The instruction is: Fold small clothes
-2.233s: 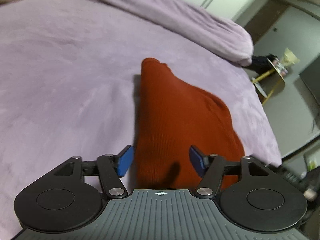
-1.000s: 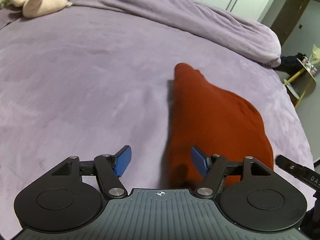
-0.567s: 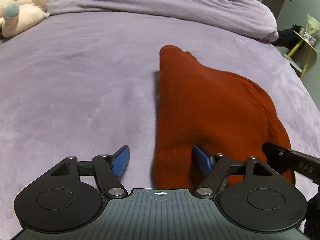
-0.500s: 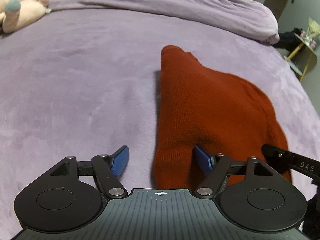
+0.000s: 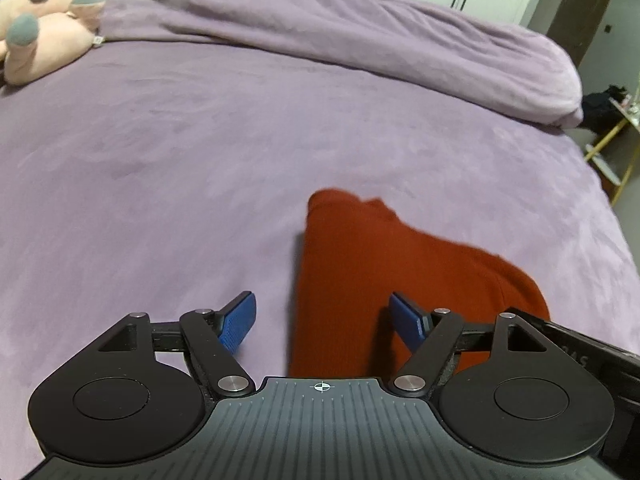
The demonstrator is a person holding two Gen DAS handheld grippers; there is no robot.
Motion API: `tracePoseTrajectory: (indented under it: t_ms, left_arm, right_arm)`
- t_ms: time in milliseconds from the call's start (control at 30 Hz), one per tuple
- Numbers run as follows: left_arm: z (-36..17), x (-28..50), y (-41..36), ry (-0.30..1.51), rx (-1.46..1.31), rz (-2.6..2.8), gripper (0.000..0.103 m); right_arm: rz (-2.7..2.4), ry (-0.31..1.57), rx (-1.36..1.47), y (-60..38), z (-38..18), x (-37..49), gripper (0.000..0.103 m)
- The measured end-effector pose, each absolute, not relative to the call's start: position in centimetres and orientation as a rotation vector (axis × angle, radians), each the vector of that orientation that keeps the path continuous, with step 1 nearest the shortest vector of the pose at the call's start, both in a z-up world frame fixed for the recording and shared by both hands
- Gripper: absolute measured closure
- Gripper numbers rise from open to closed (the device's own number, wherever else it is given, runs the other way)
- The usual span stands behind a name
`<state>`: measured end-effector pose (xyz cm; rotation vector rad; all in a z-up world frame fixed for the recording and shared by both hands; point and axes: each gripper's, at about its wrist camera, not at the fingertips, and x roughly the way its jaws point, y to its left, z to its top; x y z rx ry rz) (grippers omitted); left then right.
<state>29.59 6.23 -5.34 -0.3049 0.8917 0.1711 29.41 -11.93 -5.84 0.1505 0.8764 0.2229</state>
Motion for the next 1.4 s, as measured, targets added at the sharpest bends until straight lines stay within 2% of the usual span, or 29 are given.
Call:
tracePoseTrajectory:
  t_ms: [200,333,500,600,667,733,800,833,867,967,1000,1067,1133,1200,1267,1333,1400]
  left_arm:
    - [-8.8,35.0,3.9,0.930,-0.187,0.182,0.024]
    - [-10.5,36.8,3.4,0.958,-0.160,0.189,0.015]
    - [-11.5,37.3,3.9,0.950,-0.209,0.211,0.008]
    - [-11.1,36.4,4.3,0.941,-0.225,0.212,0.009]
    - [-10.2,35.2,4.6,0.950,-0.241,0.180,0.010]
    - [-8.9,32.0,5.2,0.918,-0.269,0.123,0.011]
    - [-7.9,28.0,5.7,0.886,-0.288,0.070,0.011]
    - [-7.8,25.6,5.9,0.885,-0.300,0.049,0.011]
    - [-8.0,23.3,6.0,0.891,-0.313,0.038,0.011]
    - [-9.8,18.5,6.4,0.916,-0.367,0.033,0.007]
    - [-10.2,17.8,6.7,0.929,-0.386,0.034,0.007]
    - [-10.3,16.3,6.8,0.944,-0.400,0.047,0.007]
    - [-9.9,15.4,6.1,0.977,-0.353,0.062,0.008]
    - [-9.4,14.7,4.7,1.025,-0.245,0.077,0.013]
    - [-9.0,13.6,3.1,1.045,-0.130,0.086,0.012]
    - [-8.5,12.2,1.8,1.045,-0.047,0.106,0.009]
    - [-8.1,10.8,1.1,1.036,0.005,0.123,0.007]
  right_arm:
    - [0.159,0.932,0.124,-10.9,-8.5,34.4,0.080]
    - [0.161,0.947,0.156,-11.4,-9.9,35.8,0.074]
    - [0.173,0.879,0.113,-11.0,-10.8,35.5,0.068]
    - [0.194,0.821,0.093,-10.9,-11.0,34.5,0.065]
    - [0.212,0.822,0.100,-11.4,-10.3,33.6,0.063]
    - [0.234,0.817,0.105,-12.4,-9.1,31.4,0.056]
    - [0.281,0.773,0.125,-13.8,-8.2,27.5,0.055]
    - [0.304,0.760,0.127,-14.4,-8.0,25.6,0.046]
    - [0.308,0.766,0.123,-15.2,-8.0,23.5,0.042]
    - [0.311,0.791,0.131,-17.6,-9.6,18.8,0.038]
    - [0.295,0.809,0.135,-18.4,-10.1,17.8,0.031]
    - [0.254,0.858,0.187,-19.8,-10.4,16.3,0.030]
    - [0.204,0.908,0.187,-20.2,-10.1,14.8,0.030]
    - [0.172,0.965,0.115,-19.3,-9.6,13.6,0.029]
    - [0.182,1.012,0.072,-18.7,-9.5,12.2,0.021]
    - [0.207,1.042,0.063,-18.3,-9.1,10.5,0.004]
    - [0.229,1.064,0.044,-17.6,-8.8,9.2,0.004]
